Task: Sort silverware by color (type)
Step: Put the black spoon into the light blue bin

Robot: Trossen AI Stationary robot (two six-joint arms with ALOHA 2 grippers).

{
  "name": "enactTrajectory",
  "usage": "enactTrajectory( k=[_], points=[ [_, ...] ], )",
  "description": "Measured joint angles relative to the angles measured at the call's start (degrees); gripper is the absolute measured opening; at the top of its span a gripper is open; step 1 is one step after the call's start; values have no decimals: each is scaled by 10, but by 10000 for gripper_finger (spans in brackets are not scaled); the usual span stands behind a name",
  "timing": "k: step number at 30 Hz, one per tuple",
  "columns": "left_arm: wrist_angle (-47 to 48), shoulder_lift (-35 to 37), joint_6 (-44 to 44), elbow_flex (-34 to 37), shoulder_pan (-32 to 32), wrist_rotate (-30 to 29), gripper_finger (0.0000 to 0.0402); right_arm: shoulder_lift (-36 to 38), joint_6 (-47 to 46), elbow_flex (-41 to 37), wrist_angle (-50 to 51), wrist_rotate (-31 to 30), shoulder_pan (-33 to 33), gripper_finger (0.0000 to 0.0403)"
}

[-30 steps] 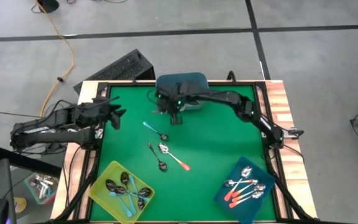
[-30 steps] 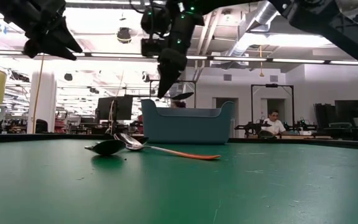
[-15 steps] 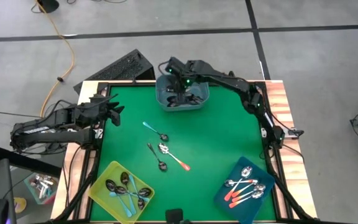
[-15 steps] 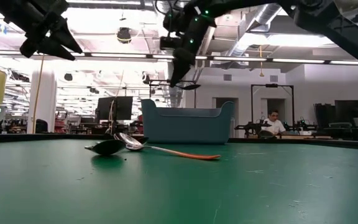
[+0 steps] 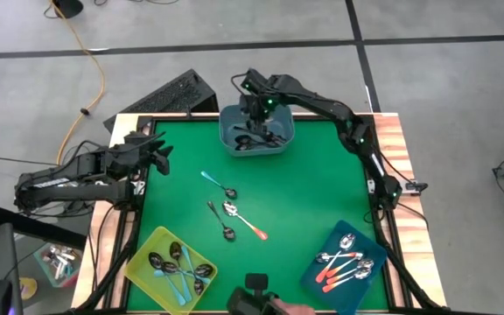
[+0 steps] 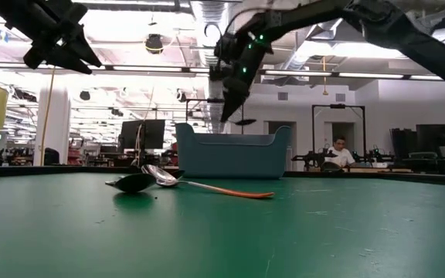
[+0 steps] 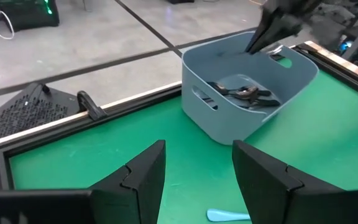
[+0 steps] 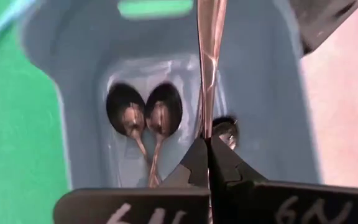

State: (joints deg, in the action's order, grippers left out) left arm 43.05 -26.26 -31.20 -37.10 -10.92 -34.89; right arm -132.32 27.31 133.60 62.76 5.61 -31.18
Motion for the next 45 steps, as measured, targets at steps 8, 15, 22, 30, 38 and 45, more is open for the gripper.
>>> enactTrajectory(
  k=[8,15,22,30,38,45],
  points=[
    [0,0,-10,0,0,1,170,-34,2,0,14,8,-2,1],
    [0,0,-10,0,0,0,170,-60,6,0,40,0,-17,1],
    [0,0,-11,0,0,-1,170,-78,-1,-2,48,4,-14,1],
    [0,0,-15,0,0,-3,170,-76,-9,-48,7,4,-8,1],
    [0,0,-16,0,0,-9,170,-77,-4,-88,-13,1,-7,1],
    [0,0,-16,0,0,-18,170,-77,-3,-88,-15,2,-8,24]
  ],
)
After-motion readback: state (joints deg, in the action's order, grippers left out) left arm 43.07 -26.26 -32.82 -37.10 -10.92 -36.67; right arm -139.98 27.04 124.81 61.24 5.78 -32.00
